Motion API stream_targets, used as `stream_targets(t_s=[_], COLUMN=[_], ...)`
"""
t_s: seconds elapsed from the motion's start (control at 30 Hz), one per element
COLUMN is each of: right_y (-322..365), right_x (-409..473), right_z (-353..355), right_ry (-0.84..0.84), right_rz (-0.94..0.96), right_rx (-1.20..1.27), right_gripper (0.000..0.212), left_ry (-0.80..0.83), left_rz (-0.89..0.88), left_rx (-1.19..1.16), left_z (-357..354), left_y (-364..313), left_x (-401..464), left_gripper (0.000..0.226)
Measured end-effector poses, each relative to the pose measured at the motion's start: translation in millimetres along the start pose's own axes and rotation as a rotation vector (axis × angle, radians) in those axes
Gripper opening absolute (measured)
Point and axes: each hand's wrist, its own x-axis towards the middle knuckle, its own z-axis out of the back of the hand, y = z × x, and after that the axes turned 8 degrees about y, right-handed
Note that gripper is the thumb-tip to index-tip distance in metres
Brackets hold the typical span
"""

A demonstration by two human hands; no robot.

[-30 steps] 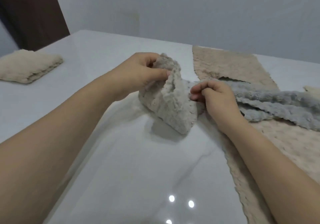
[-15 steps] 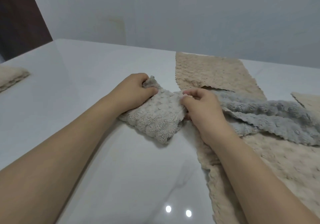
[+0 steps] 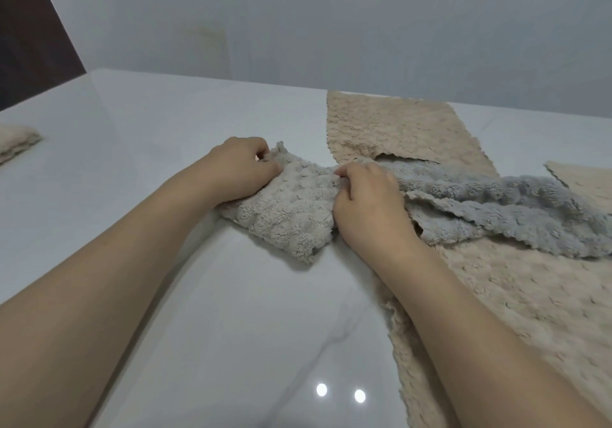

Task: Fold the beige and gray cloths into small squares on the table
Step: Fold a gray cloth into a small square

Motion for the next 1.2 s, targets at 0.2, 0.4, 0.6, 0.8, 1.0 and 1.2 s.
stream_targets(t_s=[0.2,0.4,0.6,0.8,1.0,1.2], right_y=[18,17,13,12,15,14], right_x=[-13,-11,-11,-9,-12,-8], right_z=[20,7,-2,3,3,2], right_ry=[0.180,0.175,0.105,0.236,0.349,0.404], right_rz=[-0.046,0.018,0.125,0.158,0.112,0.092], right_rx=[0.015,-0.282,-0.178,-0.065,-0.160,-0.190], right_gripper=[0.025,0.049,0.035,0.037,0.050,0.047], left_ry=[0.250,0.342,0.320,0.042,0.141,0.040], left_rz=[-0.043,-0.005,0.093,0.133,0.066,0.176], left_rx=[-0.195,-0.391,-0.528,-0.496,-0.640,-0.558], left_z=[12,16,28,8,13,10], left_y=[1,-1,26,41,36,36], left_x=[-9,-22,-52,-77,-77,-69], left_gripper=[0.027,0.027,0.029,0.044,0.023,0.060])
